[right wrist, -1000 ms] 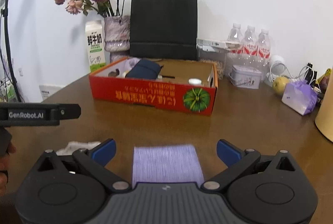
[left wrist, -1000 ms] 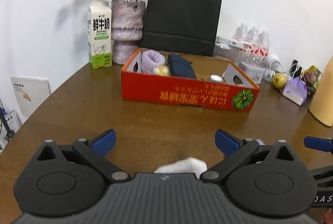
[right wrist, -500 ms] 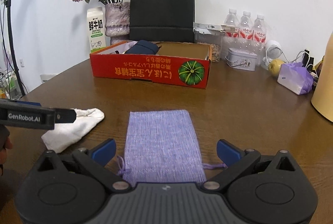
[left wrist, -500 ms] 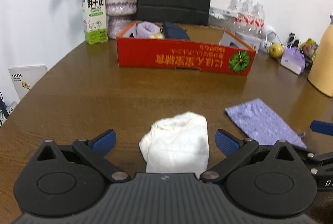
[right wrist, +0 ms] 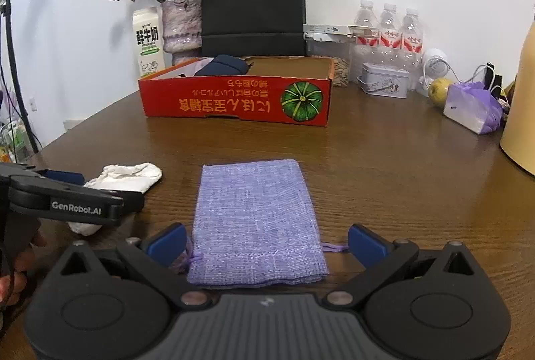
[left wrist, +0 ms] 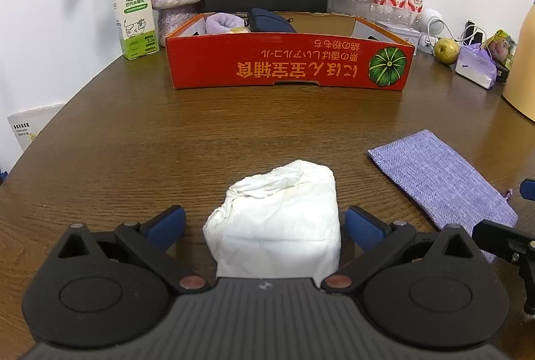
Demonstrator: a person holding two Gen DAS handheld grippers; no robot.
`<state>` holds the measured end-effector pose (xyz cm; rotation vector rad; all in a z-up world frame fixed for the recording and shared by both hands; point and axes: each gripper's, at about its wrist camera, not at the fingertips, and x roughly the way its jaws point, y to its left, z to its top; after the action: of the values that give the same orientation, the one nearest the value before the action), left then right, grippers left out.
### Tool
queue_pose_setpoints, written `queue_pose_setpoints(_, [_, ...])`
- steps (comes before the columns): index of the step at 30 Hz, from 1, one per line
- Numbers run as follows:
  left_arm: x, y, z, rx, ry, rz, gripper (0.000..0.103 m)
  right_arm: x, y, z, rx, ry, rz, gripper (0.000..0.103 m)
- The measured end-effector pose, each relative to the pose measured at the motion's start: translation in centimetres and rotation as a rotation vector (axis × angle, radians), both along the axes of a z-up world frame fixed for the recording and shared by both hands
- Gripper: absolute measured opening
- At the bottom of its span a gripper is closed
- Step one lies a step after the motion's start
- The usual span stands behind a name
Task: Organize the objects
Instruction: 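Move both grippers back toward the white cloth and lavender cloth bag, then grasp the white cloth with the left gripper while the right grasps the lavender bag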
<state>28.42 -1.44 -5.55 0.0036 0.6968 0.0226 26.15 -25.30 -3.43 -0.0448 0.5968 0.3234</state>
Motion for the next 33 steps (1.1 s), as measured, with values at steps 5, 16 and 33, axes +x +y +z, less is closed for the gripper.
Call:
queue_pose_setpoints(5, [-0.3,0.1,0.1,-0.003,-0.012,-0.010,0.090,0.2,0.0,-0.1,0.000,0.012,-0.001,0.103])
queue_pose_setpoints(16, [-1.8,1.1,0.8,-0.016,-0.078,0.002,0.042,0.2,0.1,-0.2,0.001,0.018,-0.008,0.103])
queue_pose_setpoints(33, [-2.8,2.4,1.7,-0.069,-0.127,0.026,0.043,3.0,2.7,-0.8,-0.086,0.086,0.100,0.103])
